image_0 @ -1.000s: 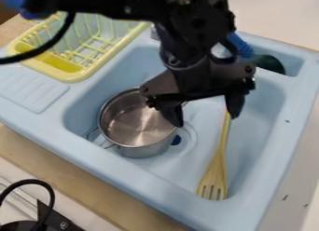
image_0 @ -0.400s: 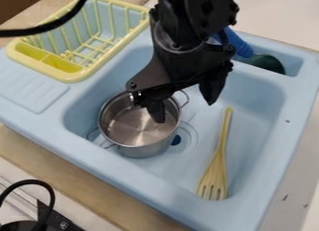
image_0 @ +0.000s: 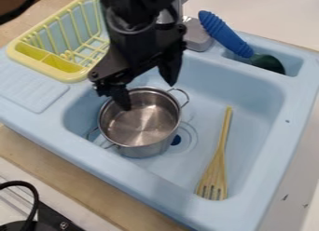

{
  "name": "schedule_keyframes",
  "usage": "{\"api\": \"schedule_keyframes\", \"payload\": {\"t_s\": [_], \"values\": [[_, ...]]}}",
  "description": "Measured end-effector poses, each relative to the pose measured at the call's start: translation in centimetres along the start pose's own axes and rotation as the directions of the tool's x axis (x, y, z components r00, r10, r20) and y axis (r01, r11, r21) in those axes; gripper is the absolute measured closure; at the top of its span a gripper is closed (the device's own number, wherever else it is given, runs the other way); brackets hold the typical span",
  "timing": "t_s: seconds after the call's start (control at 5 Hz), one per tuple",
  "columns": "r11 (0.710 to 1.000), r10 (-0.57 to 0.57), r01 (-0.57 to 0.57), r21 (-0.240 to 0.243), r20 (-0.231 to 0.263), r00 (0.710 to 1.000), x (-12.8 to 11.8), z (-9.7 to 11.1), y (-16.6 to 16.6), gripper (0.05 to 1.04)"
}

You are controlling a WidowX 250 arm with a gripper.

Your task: Moved the wooden spatula to the right side of the sink

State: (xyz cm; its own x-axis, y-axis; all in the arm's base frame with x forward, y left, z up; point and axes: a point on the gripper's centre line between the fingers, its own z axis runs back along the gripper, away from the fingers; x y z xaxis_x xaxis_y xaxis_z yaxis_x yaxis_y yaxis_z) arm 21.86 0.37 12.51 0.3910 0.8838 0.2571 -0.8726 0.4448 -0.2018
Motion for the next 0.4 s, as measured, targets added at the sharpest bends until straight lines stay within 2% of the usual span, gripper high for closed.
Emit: {"api": "schedule_keyframes", "payload": {"t_s": [0.4], "values": [[0.997, 0.078, -0.078, -0.008, -0.016, 0.997, 1.18, -0.05, 1.02, 0.087]]}}
